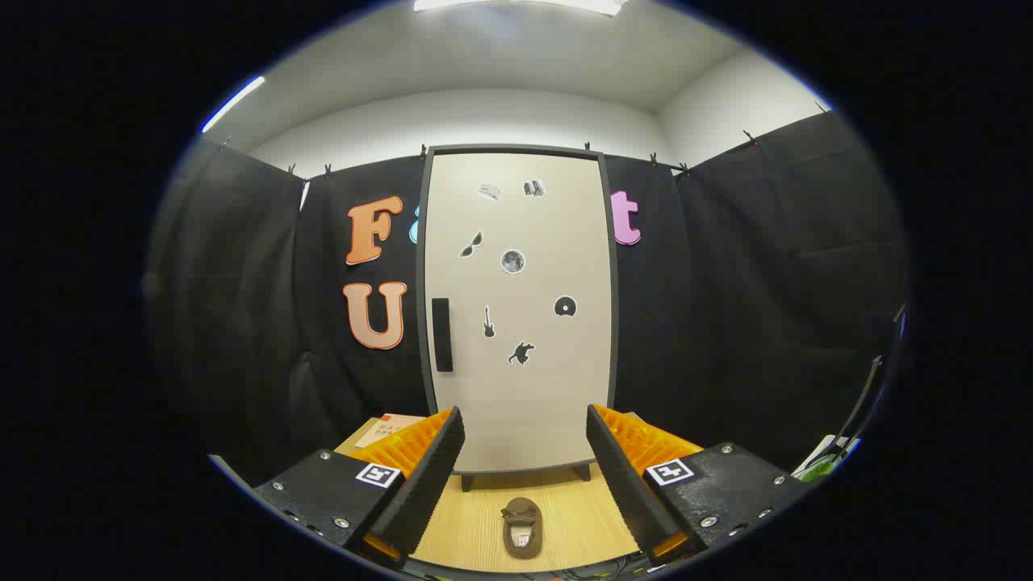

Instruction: Open the shoe cabinet door, grab the shoes and put them into the shoe cabinet, then close the shoe cabinet door.

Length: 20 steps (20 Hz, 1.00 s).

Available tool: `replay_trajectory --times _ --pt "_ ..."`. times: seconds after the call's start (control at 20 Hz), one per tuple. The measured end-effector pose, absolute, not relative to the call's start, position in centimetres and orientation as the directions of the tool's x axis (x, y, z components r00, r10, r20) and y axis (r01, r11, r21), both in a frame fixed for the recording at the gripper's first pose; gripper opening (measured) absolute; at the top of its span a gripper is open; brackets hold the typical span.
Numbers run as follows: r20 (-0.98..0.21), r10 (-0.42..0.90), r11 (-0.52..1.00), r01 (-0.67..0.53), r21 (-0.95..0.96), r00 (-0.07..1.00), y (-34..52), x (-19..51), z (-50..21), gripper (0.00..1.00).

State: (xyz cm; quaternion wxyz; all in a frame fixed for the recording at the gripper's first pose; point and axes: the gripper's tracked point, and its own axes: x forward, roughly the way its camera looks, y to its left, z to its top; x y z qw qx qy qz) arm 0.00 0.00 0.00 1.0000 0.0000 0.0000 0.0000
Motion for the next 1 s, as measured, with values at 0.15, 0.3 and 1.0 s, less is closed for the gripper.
replay_trajectory --times 0.15,0.3,1.0 --pt "-0.007 -0.006 1.000 0.006 -0.015 1.000 -0.16 0.10 -0.21 0.95" --pt "-0.019 -0.006 1.000 0.006 -0.022 1.000 -0.14 0.11 -0.42 0.95" --pt "-0.037 -0.010 1.000 0.010 -0.024 0.999 0.46 0.61 -0.41 0.95"
